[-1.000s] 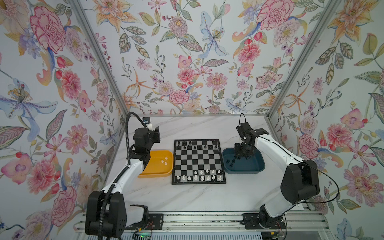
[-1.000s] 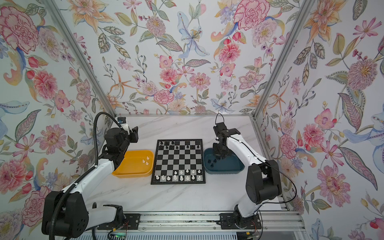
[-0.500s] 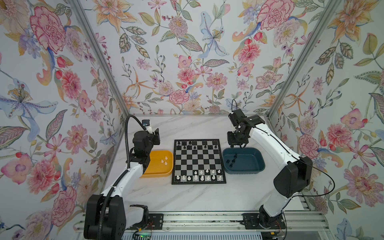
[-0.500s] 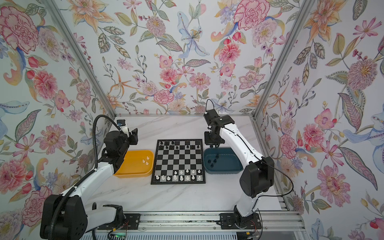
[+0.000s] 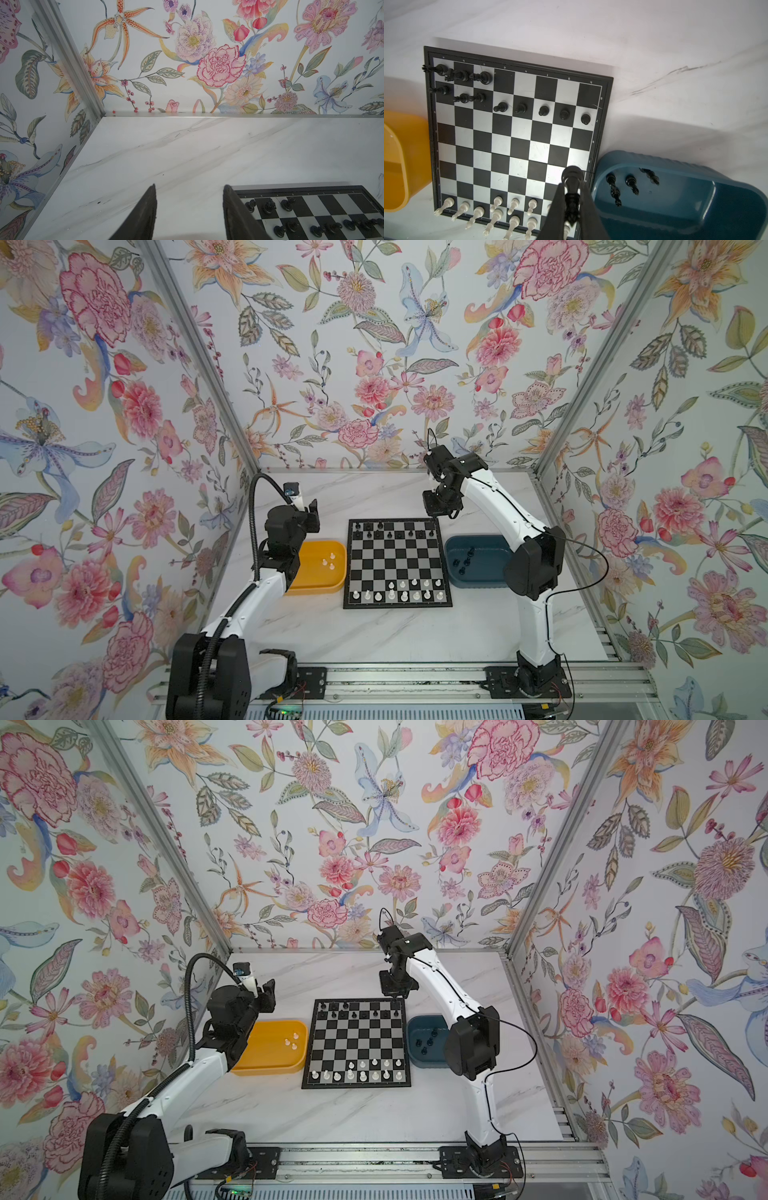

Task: Set up the chess pieces on the board
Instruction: 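Lift the black piece with the right gripper and carry it over the board's far rows, then lower the black piece toward a far-row square with the right gripper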

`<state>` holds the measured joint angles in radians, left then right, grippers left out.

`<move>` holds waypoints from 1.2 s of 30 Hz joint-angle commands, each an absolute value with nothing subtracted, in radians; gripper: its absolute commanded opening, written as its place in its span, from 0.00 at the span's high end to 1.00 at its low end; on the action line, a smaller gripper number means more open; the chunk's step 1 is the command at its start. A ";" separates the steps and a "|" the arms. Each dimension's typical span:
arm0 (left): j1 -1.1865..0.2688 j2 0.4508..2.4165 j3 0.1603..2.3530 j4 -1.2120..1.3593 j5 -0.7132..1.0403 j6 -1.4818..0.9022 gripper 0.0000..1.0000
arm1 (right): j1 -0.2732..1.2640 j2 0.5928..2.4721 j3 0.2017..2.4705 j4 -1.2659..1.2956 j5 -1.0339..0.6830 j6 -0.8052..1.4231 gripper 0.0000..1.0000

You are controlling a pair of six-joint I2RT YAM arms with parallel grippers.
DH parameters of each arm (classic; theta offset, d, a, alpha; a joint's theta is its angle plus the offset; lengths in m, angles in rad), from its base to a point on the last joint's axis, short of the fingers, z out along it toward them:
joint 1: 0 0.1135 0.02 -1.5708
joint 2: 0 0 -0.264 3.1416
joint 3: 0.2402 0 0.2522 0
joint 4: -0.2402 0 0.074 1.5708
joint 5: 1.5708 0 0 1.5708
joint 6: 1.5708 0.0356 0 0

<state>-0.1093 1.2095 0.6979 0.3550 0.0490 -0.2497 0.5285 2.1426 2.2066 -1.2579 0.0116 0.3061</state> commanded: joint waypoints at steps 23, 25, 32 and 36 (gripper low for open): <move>-0.098 1.230 0.670 0.388 0.028 -0.223 0.47 | 0.564 2.517 2.597 -1.241 -0.161 0.375 1.00; -0.097 1.233 0.671 0.388 0.026 -0.222 0.47 | 0.567 2.527 2.597 -1.217 -0.179 0.386 1.00; -0.097 1.238 0.670 0.383 0.014 -0.213 0.47 | 0.578 2.568 2.597 -1.158 -0.231 0.421 1.00; -0.096 1.242 0.669 0.382 0.012 -0.212 0.47 | 0.580 2.581 2.597 -1.126 -0.247 0.438 1.00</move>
<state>-0.1093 1.2270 0.6857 0.3763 0.0372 -0.2306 0.5728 2.5618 2.5786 -1.1591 -0.2188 0.4107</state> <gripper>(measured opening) 0.527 0.121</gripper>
